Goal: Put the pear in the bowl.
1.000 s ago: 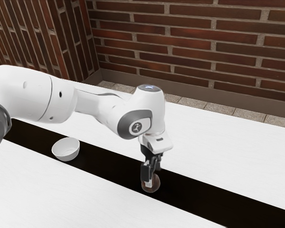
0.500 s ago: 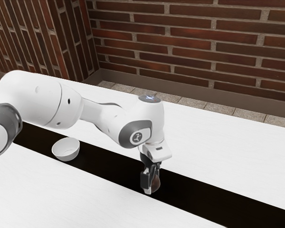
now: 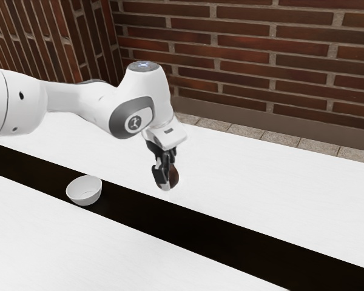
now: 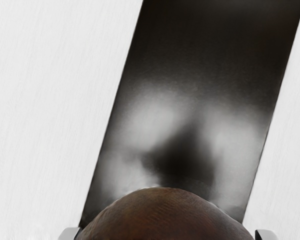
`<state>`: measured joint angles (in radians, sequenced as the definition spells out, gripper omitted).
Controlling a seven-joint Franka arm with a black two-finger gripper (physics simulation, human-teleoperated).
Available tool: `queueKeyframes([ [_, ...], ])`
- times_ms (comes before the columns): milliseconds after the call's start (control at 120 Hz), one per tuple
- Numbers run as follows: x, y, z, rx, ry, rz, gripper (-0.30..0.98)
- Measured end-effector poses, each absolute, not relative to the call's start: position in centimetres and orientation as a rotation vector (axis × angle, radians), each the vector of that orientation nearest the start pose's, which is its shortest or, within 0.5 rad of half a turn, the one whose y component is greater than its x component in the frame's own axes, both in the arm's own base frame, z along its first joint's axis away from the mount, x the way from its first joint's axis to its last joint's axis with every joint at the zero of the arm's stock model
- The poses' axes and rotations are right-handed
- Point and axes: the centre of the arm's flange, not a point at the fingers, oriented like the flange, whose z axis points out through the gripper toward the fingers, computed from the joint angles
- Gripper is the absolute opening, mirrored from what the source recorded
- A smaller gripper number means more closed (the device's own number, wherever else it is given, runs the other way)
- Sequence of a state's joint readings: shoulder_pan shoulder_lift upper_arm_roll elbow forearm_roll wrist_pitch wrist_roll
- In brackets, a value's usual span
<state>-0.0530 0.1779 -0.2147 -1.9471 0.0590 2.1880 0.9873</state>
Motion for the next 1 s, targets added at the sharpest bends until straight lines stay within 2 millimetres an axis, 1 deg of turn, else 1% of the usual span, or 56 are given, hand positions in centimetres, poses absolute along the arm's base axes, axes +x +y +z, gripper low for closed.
queueKeyframes([
  [42, 58.5, -12.5, 41.0, -2.518, 1.792, -0.094, 0.17],
  [83, 58.8, -9.4, 41.7, -2.554, 1.72, -0.081, 0.16],
  [167, 59.1, -2.5, 42.1, -2.639, 1.567, -0.036, 0.15],
  [192, 59.1, -0.5, 42.1, -2.662, 1.525, -0.024, 0.17],
  [225, 59.0, 1.6, 42.1, -2.687, 1.48, -0.009, 0.2],
  [258, 58.8, 3.0, 42.1, -2.705, 1.451, 0.004, 0.23],
  [292, 58.7, 3.9, 42.0, -2.716, 1.436, 0.016, 0.25],
  [375, 58.5, 5.3, 41.6, -2.733, 1.42, 0.046, 0.29],
  [450, 58.1, 7.3, 41.2, -2.758, 1.392, 0.077, 0.32],
  [517, 57.0, 8.9, 40.8, -2.785, 1.373, 0.11, 0.32],
  [567, 55.5, 9.9, 40.4, -2.81, 1.363, 0.136, 0.31],
  [625, 54.2, 11.0, 39.6, -2.837, 1.348, 0.169, 0.3],
  [667, 53.5, 11.9, 38.6, -2.858, 1.336, 0.201, 0.3],
  [742, 52.9, 13.3, 36.8, -2.887, 1.319, 0.255, 0.29],
  [783, 53.0, 13.7, 35.9, -2.895, 1.317, 0.281, 0.29],
  [833, 53.7, 14.2, 35.5, -2.892, 1.315, 0.287, 0.28],
  [925, 56.5, 14.8, 34.6, -2.87, 1.324, 0.292, 0.28],
  [1000, 58.1, 15.4, 33.5, -2.861, 1.326, 0.305, 0.28],
])
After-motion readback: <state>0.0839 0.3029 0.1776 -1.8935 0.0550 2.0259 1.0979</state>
